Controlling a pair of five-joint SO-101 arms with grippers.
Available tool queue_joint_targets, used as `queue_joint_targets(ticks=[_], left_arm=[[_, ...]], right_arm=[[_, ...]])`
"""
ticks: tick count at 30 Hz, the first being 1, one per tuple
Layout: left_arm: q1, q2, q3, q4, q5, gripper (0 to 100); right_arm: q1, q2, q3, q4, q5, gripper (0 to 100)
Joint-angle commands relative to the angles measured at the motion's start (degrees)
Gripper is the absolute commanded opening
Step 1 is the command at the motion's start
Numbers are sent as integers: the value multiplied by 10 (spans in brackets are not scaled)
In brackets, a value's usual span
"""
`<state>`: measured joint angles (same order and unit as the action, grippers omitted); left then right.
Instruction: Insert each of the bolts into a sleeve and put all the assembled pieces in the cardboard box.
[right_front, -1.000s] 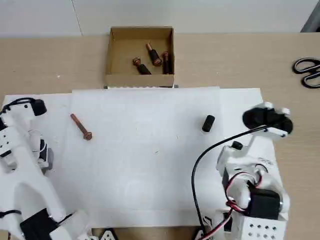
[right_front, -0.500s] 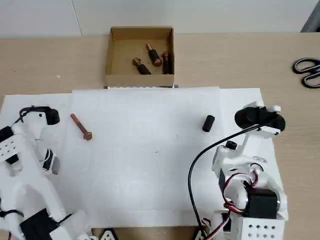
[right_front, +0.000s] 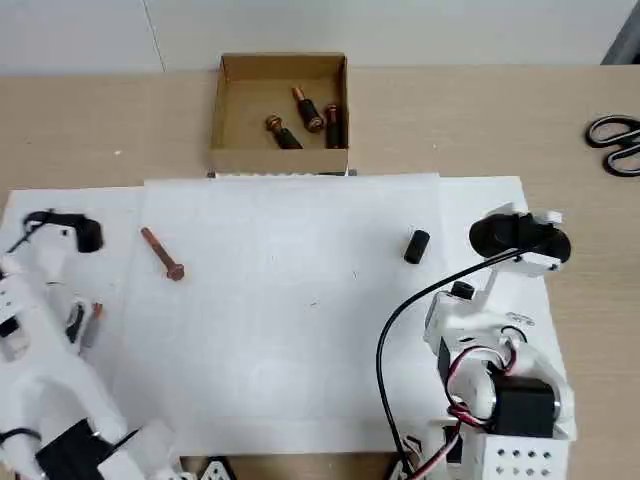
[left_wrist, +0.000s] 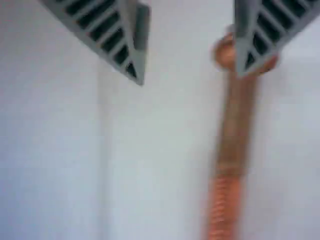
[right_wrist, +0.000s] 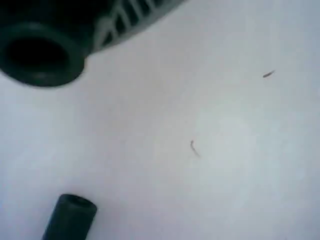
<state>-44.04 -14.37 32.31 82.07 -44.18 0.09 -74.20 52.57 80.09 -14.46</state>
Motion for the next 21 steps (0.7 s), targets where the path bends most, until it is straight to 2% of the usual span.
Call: queue_joint_targets(ticks=[1,21], left_arm=[[-5,-15,-22,-11,-23,120],[-20,163,-22,-100,-24,113]], right_arm=[[0,-4,-28,-1,4,4],[0,-5,-28,1,4,4]])
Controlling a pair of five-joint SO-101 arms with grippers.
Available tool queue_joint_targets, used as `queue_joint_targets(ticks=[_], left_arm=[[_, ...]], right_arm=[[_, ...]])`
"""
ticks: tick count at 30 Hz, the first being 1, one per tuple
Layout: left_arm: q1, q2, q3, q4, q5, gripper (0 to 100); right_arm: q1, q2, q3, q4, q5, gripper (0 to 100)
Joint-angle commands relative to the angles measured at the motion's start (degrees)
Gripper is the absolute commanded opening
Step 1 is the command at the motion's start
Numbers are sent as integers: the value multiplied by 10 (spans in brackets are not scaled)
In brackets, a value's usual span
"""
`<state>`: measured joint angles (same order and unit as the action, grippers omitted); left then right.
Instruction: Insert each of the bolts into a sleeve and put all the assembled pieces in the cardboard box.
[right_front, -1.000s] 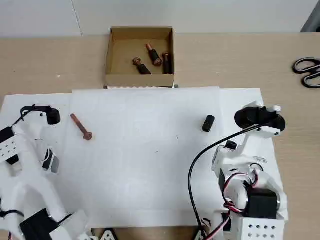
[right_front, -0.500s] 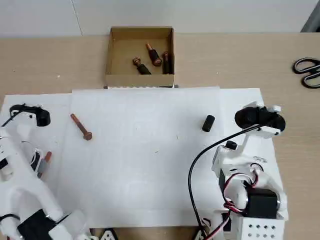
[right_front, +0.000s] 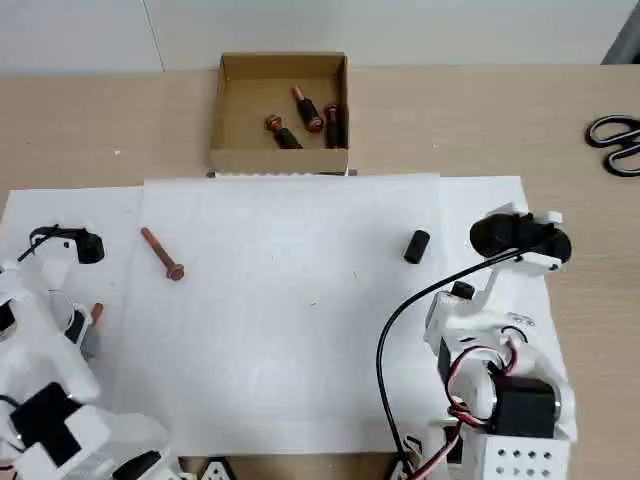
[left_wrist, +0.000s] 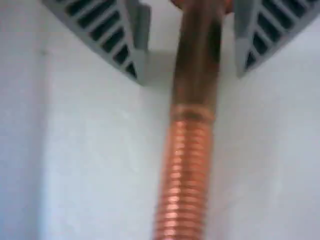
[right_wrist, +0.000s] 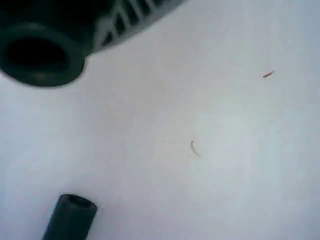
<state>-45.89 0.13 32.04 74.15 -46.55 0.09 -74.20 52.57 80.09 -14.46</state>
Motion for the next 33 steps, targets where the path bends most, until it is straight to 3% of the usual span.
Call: queue_joint_targets(ticks=[1,5,10,16,22,26,28,33], left_arm=[[-2,31,-21,-23,2,100],[1,75,-24,-20,2,5],[0,60,-32,4,2,6],[1,-29,-111,92,33,6],[40,-128,-201,191,173,6],[122,-162,-201,258,405,6],[160,-171,-200,263,495,6],[252,-176,-200,240,619,6]], right_arm=[[0,-4,-28,1,4,4],[0,-4,-28,-1,4,4],[-1,-3,-28,-2,4,4],[0,-6,-28,-2,3,4],[0,-7,-28,-2,1,4],[0,-7,-28,-2,1,4],[0,-7,-28,-1,1,4],[0,-7,-28,2,1,4]])
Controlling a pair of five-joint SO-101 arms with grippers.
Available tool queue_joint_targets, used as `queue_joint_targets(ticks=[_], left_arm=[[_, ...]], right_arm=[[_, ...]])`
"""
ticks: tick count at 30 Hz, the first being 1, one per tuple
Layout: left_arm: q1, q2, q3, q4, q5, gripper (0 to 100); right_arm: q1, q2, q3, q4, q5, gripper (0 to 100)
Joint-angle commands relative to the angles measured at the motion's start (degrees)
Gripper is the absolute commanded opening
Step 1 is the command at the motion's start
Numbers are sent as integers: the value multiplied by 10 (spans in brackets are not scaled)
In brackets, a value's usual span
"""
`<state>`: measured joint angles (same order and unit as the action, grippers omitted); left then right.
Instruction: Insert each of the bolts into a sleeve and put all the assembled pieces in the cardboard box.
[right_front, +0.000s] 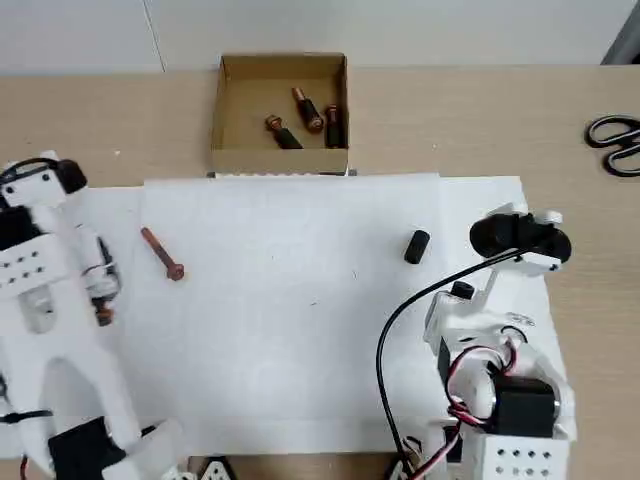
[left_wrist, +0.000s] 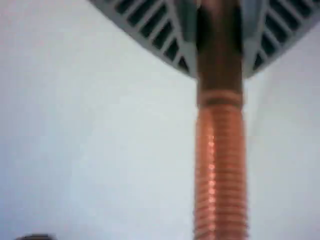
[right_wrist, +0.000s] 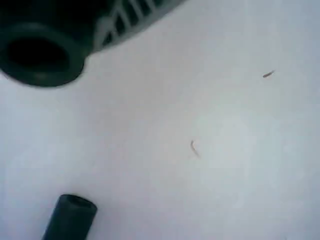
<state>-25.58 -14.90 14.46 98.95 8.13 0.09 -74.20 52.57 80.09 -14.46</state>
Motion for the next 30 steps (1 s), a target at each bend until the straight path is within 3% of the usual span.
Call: queue_joint_targets(ticks=[1,5,10,13,15,22,30], left_arm=[[70,-25,-24,-15,98,6],[149,-25,-24,-56,239,6],[200,-25,-18,-96,581,6],[231,-25,18,-160,709,7],[247,-25,59,-215,742,7],[295,-29,195,-359,745,7],[298,-25,206,-379,742,43]], right_arm=[[1,-7,-28,3,1,4],[13,-7,-28,4,1,4],[29,-7,-28,4,1,4],[29,-7,-28,4,1,4],[29,-7,-28,4,1,4],[29,-7,-28,1,1,4],[29,-7,-28,0,1,4]])
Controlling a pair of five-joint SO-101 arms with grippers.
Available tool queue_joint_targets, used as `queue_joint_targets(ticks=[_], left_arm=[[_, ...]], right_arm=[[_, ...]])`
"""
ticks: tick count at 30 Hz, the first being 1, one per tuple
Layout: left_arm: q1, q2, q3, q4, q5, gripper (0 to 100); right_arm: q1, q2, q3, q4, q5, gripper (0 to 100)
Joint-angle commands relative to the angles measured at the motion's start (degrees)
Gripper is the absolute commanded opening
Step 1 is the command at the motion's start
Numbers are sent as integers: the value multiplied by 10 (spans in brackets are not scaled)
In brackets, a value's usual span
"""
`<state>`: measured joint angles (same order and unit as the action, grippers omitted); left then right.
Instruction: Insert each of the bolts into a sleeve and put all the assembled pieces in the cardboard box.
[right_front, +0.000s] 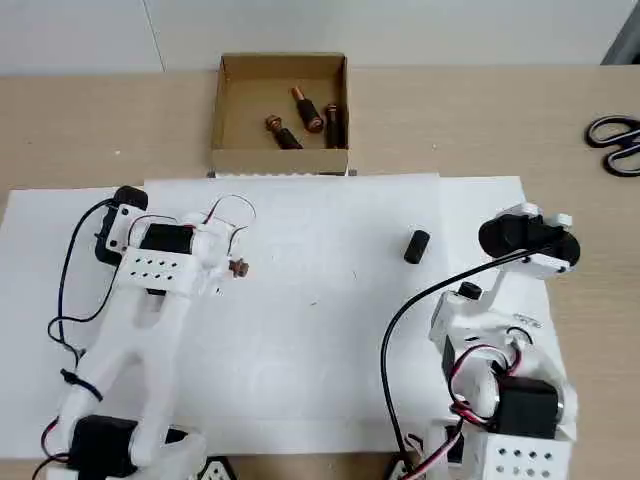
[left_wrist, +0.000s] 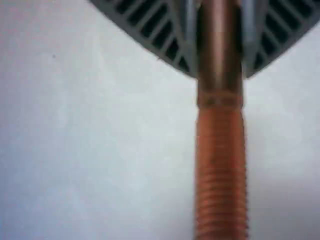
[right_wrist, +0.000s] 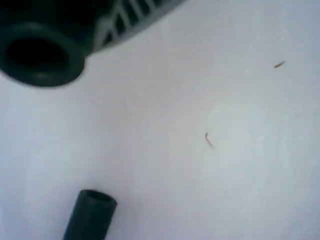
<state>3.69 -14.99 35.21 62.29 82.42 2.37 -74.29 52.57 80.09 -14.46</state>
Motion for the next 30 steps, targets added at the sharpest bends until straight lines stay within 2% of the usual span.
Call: queue_joint_targets(ticks=[1,7,12,15,18,24,28,30], left_arm=[[5,-25,-1,-12,-2,77],[6,-28,-1,-10,-35,340],[5,-30,-15,-7,-43,364],[1,-44,-65,47,-99,364],[1,-72,-126,129,-206,364],[4,-111,-185,279,-536,364],[0,-125,-182,370,-702,364],[-18,-127,-175,381,-766,363]], right_arm=[[6,-7,-28,0,1,4],[6,-7,-28,-1,1,4],[6,-7,-28,-1,1,4],[6,-7,-28,0,1,4],[6,-7,-28,3,1,4],[6,-7,-28,3,1,4],[6,-7,-28,3,1,4],[4,-7,-28,3,1,4]])
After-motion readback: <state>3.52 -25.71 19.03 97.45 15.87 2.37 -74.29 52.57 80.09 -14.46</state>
